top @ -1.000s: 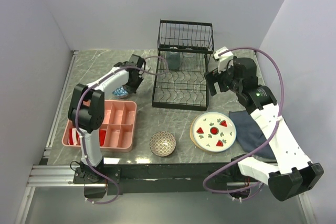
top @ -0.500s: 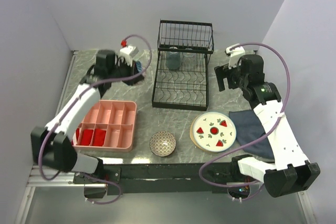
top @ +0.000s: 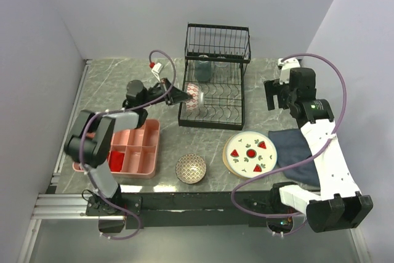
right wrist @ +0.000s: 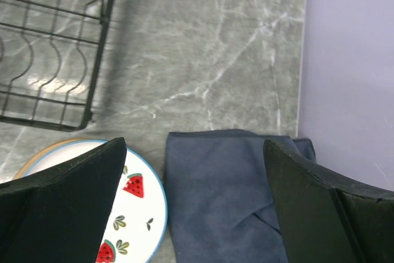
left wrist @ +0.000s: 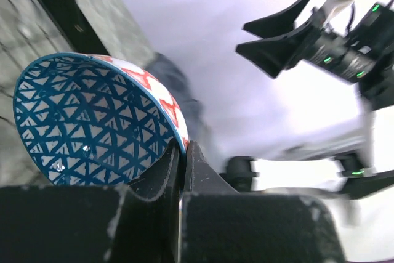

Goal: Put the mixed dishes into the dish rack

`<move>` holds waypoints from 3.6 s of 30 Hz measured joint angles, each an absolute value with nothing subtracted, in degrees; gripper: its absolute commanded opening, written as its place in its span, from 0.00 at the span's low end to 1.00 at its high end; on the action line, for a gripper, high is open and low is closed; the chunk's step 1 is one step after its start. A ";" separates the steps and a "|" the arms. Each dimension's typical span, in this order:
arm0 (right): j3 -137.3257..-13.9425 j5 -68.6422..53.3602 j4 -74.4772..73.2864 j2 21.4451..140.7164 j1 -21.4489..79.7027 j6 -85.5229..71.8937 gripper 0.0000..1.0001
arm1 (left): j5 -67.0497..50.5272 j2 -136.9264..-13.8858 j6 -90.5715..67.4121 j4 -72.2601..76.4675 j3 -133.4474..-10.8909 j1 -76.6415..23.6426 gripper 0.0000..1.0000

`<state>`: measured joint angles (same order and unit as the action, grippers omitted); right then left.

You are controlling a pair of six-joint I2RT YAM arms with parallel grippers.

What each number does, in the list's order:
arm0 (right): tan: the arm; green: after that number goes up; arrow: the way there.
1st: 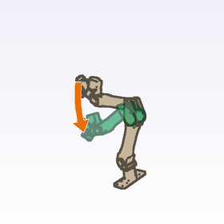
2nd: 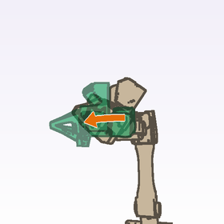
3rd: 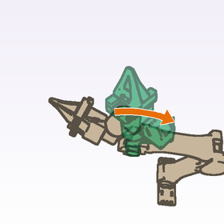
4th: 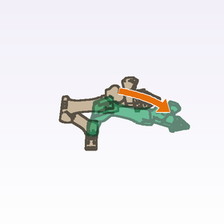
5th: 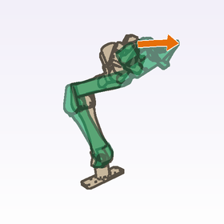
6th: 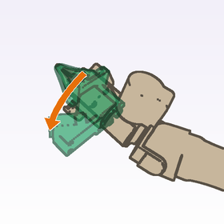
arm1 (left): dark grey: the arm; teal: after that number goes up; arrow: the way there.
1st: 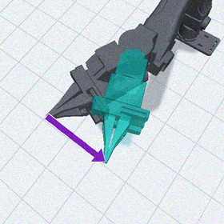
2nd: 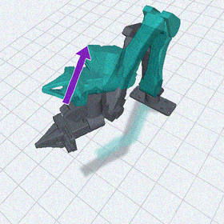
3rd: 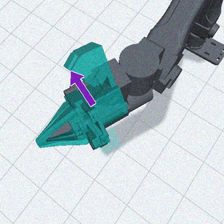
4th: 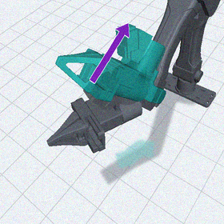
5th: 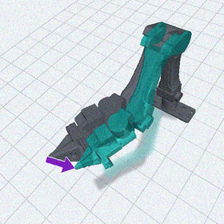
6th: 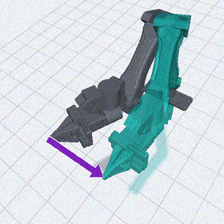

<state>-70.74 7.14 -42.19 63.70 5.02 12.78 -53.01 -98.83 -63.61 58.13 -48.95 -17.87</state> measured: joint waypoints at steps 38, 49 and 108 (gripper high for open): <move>-61.25 5.52 -45.25 55.16 -3.27 12.43 1.00 | -41.69 -126.67 -56.84 54.37 -74.35 -37.60 0.01; -59.66 4.95 -46.15 54.63 -5.15 12.43 1.00 | -37.47 -130.23 -62.78 60.55 -75.99 -38.96 0.01; -57.71 -1.26 -44.05 56.05 -7.18 10.90 1.00 | -28.42 -122.19 -50.28 35.46 -73.91 -38.46 0.75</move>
<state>-57.71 -1.26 -44.05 56.05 -7.18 10.90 -28.42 -122.19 -50.28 35.46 -73.91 -38.46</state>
